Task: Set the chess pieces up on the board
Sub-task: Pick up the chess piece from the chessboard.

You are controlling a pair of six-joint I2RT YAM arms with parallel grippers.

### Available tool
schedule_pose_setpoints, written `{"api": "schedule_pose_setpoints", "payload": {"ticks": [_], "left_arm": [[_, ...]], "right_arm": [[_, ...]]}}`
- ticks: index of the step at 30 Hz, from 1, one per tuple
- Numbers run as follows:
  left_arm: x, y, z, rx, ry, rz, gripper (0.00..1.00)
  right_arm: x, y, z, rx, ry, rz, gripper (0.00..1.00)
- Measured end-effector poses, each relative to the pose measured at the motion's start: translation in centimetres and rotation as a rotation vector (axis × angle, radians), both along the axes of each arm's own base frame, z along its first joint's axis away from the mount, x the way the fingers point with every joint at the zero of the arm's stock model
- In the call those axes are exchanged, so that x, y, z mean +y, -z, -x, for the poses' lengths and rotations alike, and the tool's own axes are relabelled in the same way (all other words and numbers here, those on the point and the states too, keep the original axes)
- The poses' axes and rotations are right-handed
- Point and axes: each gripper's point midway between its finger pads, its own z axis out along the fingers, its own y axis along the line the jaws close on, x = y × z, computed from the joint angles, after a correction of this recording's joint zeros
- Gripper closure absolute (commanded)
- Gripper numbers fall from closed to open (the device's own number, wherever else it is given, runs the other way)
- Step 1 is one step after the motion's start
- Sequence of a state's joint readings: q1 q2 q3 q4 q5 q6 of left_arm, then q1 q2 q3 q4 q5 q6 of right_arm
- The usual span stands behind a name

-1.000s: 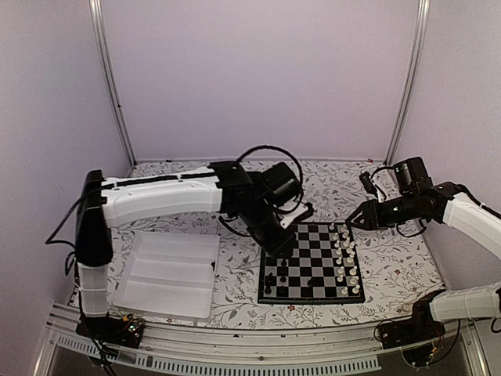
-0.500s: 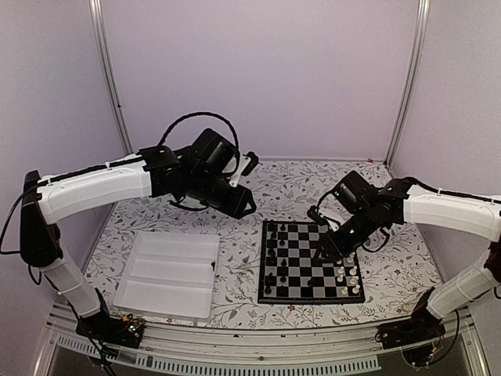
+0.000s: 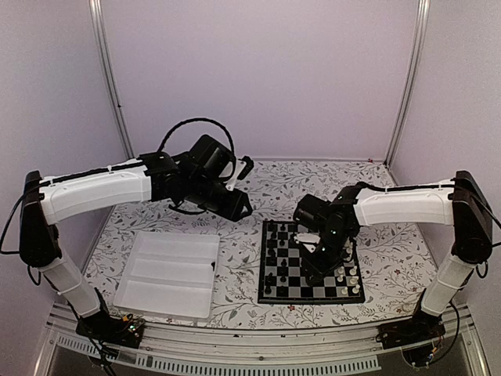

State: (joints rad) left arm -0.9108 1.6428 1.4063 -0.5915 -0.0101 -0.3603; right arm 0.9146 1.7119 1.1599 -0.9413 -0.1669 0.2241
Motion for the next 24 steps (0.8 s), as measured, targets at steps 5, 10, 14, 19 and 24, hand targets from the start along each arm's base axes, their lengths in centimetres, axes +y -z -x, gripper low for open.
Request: {"api": "schedule_pose_setpoints", "payload": {"ticks": [5,10,14,19,24], "left_arm": [[0.2,0.2,-0.2,0.007,-0.004,0.003,0.63],[0.1,0.1,-0.2,0.011,0.002,0.013,0.63],[0.2,0.3,-0.3,0.013,0.001,0.013,0.63],[0.6,0.7,-0.3,0.018,-0.006,0.009,0.63],[1.3,0.2,-0.4,0.011,-0.016,0.018,0.63]], "right_arm": [[-0.6,0.7,0.2,0.016,0.001,0.040,0.64],[-0.2,0.9,-0.1,0.019,-0.010,0.043,0.83],[0.7,0.7,-0.7,0.012,-0.020,0.029,1.00],[1.6,0.0,-1.6,-0.011,-0.040,0.021,1.00],[3.5,-1.6,-4.3,-0.088,-0.065,0.019,1.00]]}}
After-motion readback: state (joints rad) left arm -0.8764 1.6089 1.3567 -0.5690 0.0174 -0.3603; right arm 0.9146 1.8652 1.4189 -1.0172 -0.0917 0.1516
